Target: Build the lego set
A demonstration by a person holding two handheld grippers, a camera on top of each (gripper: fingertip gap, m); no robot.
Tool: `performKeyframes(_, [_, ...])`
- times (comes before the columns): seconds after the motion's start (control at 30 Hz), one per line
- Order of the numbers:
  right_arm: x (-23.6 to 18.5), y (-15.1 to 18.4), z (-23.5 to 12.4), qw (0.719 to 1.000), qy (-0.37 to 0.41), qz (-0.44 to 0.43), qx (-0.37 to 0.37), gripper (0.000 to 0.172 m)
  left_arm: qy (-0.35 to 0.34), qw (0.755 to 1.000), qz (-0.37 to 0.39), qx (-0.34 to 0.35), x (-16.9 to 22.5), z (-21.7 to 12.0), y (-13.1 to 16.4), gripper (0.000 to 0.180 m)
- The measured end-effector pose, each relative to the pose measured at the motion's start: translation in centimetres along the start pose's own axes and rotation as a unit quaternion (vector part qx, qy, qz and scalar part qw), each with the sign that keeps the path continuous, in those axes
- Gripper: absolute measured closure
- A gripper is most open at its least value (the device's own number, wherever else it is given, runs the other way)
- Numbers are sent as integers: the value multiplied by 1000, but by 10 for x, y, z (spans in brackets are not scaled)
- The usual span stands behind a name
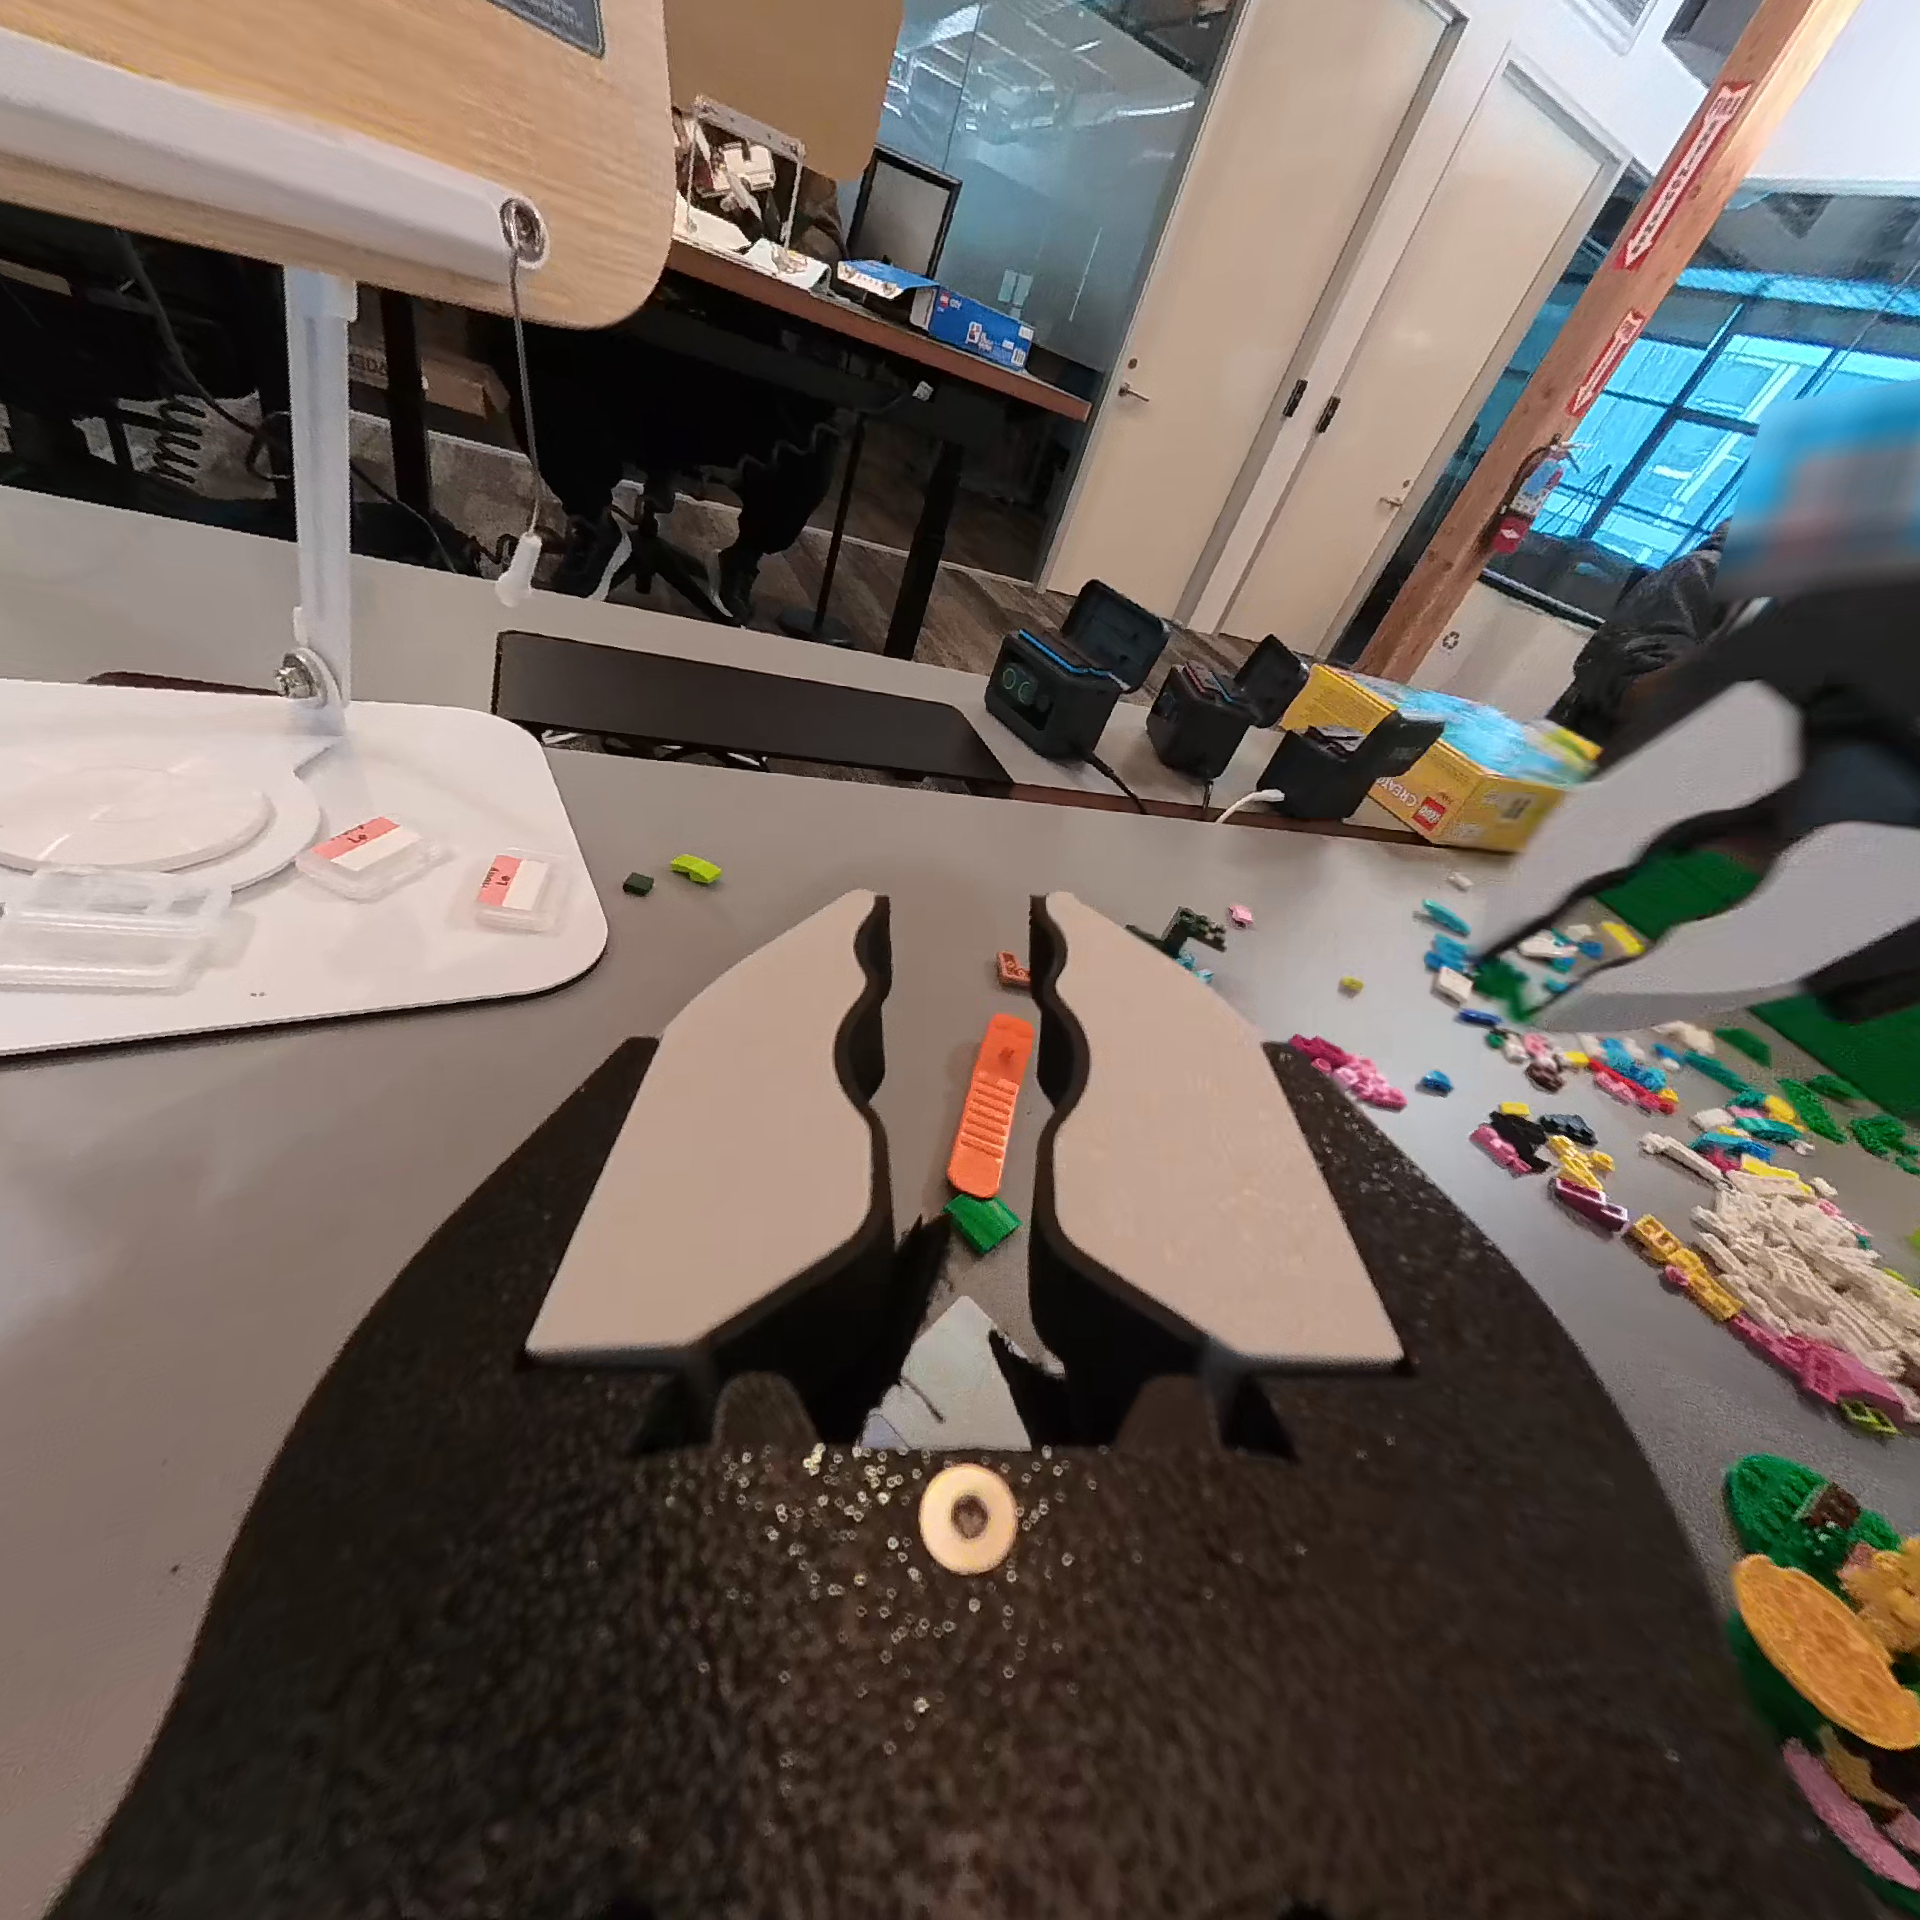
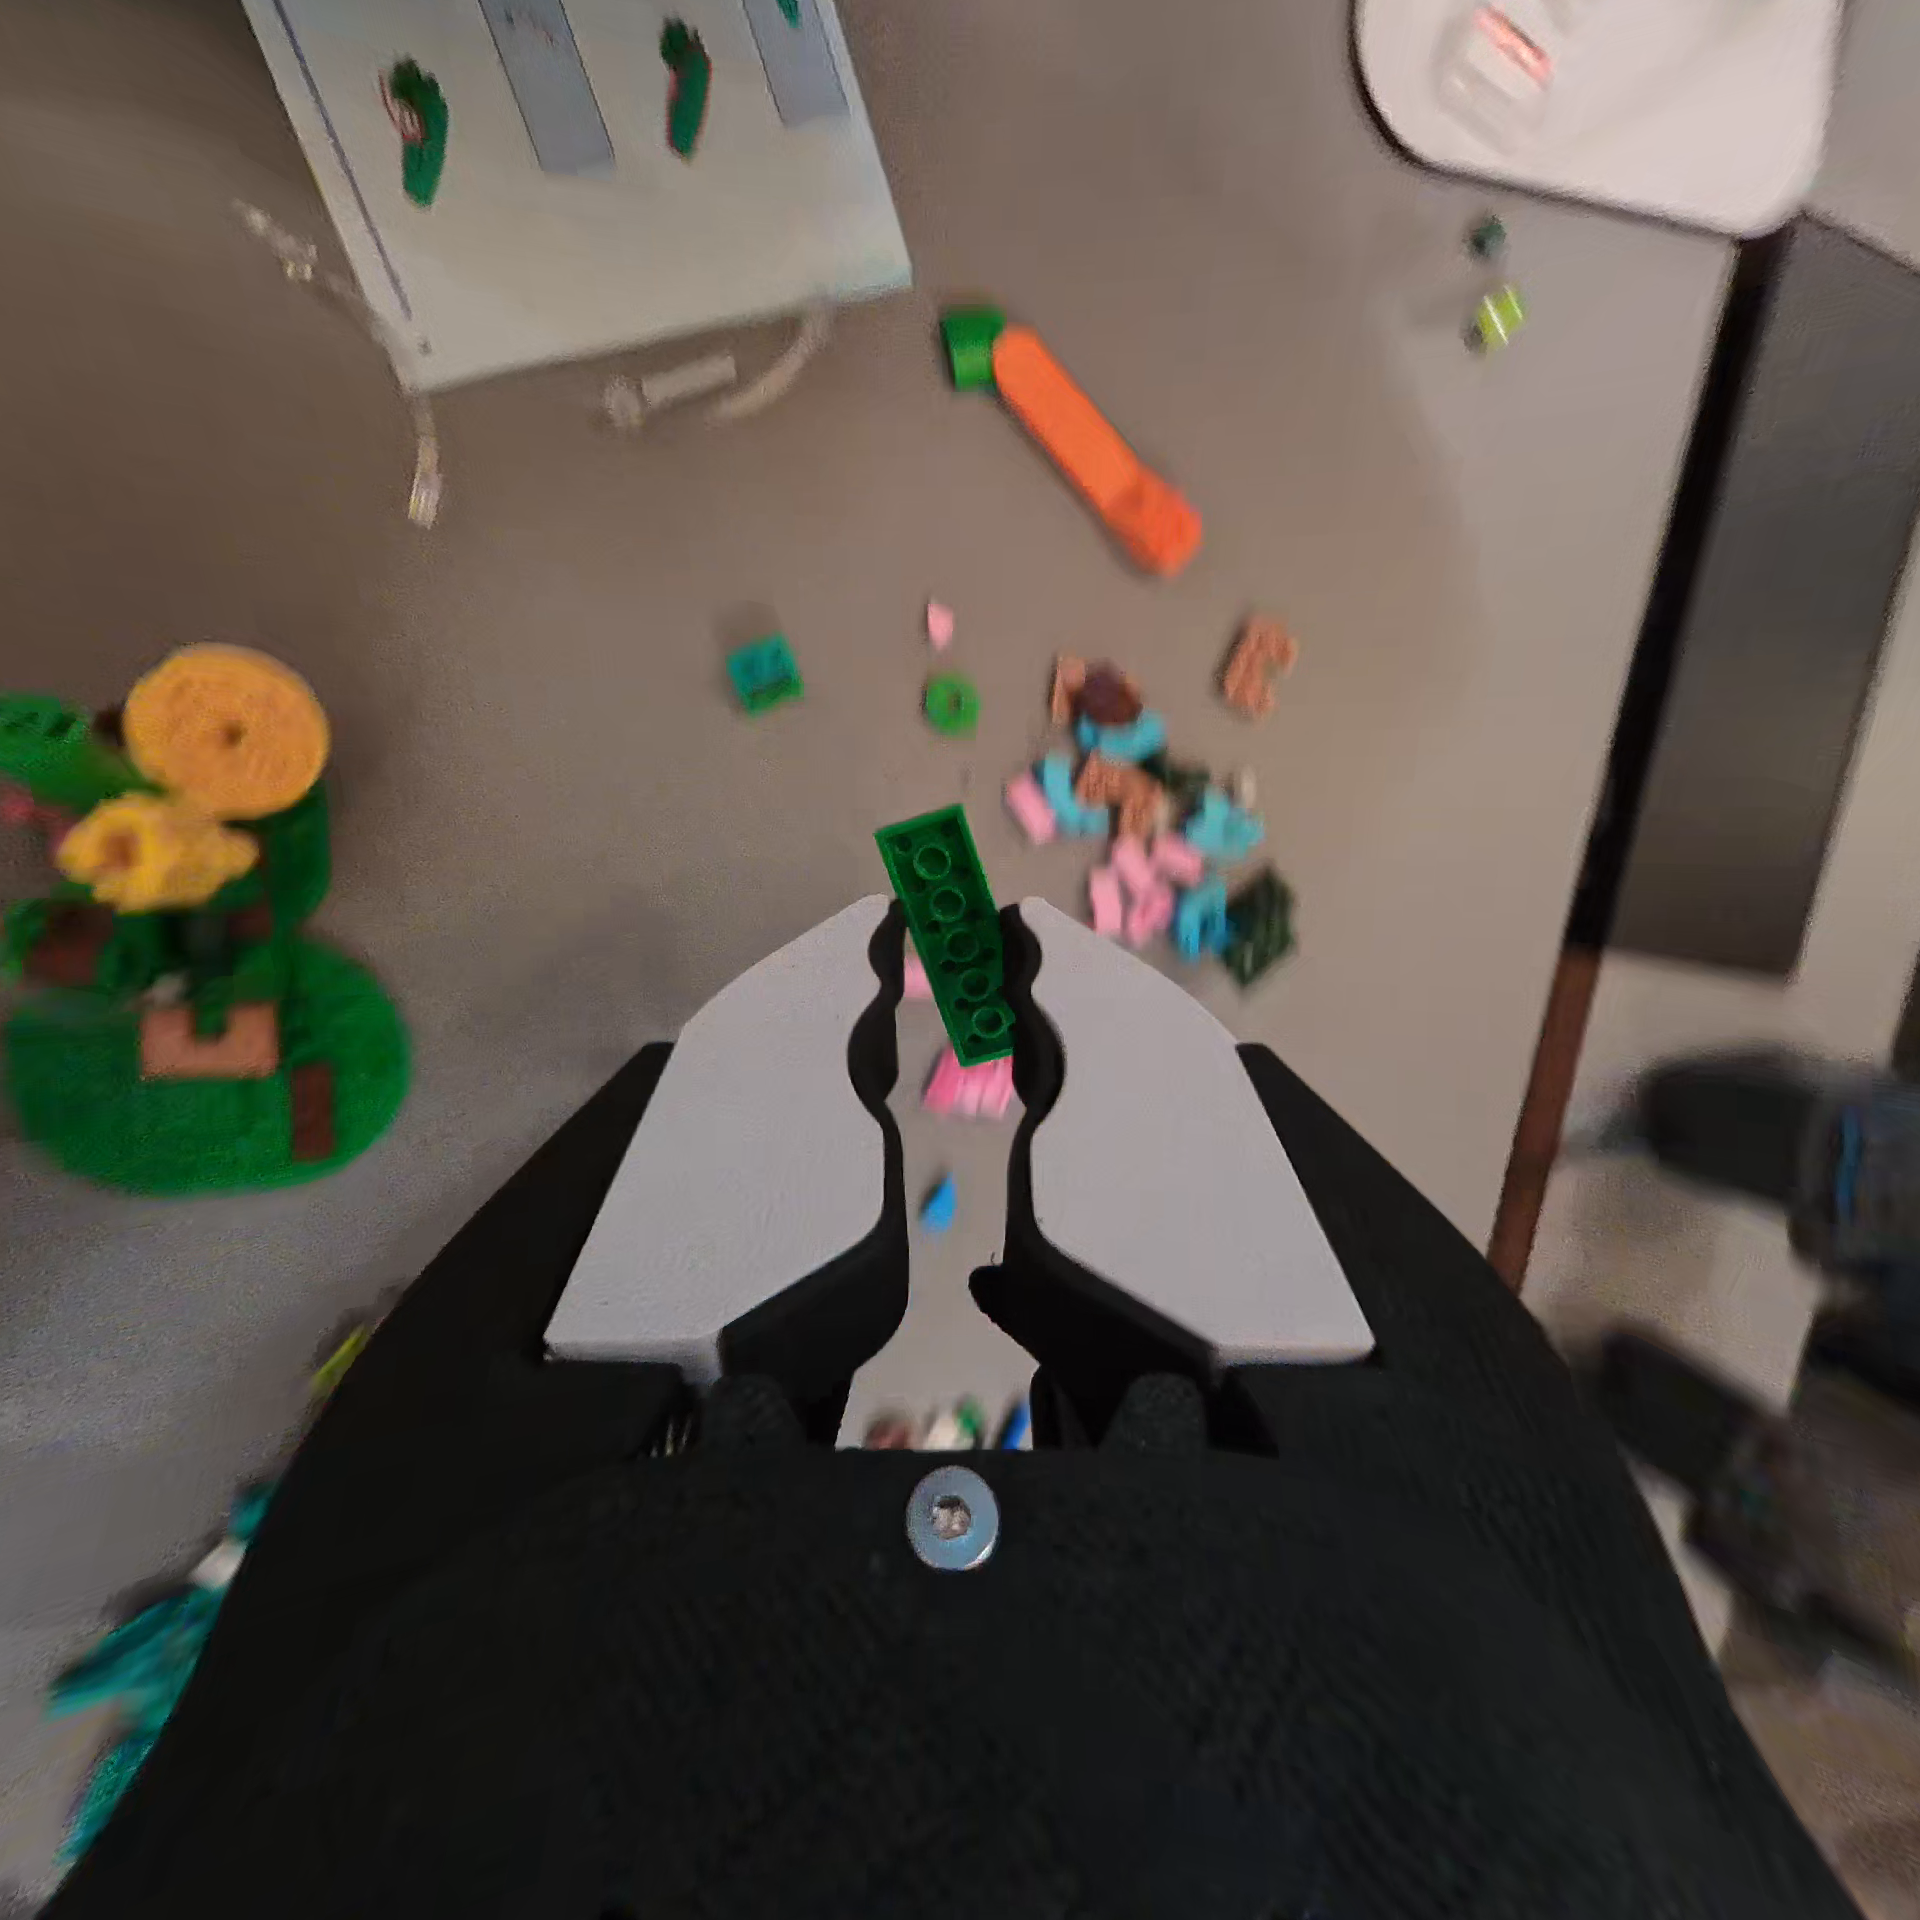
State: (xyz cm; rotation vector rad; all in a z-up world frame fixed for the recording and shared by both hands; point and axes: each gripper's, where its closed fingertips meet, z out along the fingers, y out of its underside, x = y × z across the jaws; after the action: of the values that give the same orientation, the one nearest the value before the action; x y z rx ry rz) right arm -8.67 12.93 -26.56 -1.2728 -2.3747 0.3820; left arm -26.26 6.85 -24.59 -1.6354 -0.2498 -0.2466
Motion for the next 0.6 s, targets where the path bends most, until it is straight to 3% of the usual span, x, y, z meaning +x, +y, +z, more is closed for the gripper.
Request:
performKeyframes(0.13, [-21, 87, -85, 986, 103, 133, -7, 156, 2, 1000, -1, 12, 4, -5, -6, 156])
performKeyframes(0.27, [-67, 184, -140, 944, 172, 279, -27, 156, 18, 1000, -7, 14, 14, -7, -8, 157])
performKeyframes(0.43, [-139, 264, -148, 900, 183, 390, -63, 156, 16, 999, 39, 6, 24, -4, -3, 158])
performKeyframes(0.6, [-152, 322, -148, 852, 252, 453, -78, 156, 20, 997, 69, -10, 34, 0, 5, 158])
